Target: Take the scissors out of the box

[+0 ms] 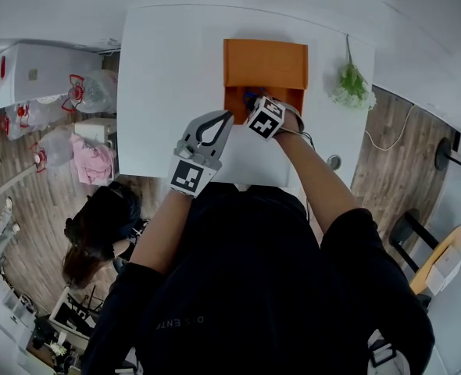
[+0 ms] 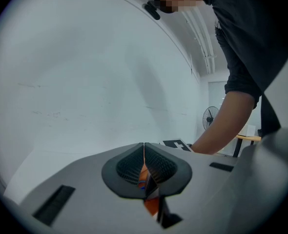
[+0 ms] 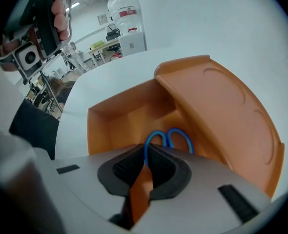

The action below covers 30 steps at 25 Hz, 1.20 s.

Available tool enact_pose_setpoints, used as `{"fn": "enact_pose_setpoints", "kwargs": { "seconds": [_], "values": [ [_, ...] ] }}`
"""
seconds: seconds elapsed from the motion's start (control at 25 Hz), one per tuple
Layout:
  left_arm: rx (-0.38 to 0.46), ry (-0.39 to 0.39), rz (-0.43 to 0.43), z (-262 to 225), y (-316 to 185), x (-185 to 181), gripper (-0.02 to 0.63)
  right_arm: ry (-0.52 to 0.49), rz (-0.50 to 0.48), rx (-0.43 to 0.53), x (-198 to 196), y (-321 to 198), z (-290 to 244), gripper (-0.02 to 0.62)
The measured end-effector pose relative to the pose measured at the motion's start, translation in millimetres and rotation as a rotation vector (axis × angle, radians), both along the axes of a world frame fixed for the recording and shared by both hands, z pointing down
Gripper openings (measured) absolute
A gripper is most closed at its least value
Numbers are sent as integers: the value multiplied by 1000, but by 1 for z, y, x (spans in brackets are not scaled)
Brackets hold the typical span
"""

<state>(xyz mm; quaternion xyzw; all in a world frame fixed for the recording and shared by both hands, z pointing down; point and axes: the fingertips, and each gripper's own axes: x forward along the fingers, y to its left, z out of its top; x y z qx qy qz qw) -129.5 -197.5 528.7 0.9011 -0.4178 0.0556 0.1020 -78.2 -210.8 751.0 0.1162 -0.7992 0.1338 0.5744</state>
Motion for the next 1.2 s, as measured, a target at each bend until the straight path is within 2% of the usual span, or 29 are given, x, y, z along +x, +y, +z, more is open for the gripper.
{"fn": "enact_pose_setpoints", "kwargs": {
  "seconds": [0.2,0.52,0.8,1.2],
  "values": [
    [-1,-1,-8,-3,3,-5,20,-71,44,16,-2,1,-15,32],
    [23,-15,-5,-12,12,-6,21,-157,29,28,-8,15,-44,31],
    [46,-33,-11,-26,22,-3,20,-238,28,110,-8,21,-73,32],
    [82,-38,-7,-66,29,1,20,-470,95,208,-10,22,-146,32]
  ]
}}
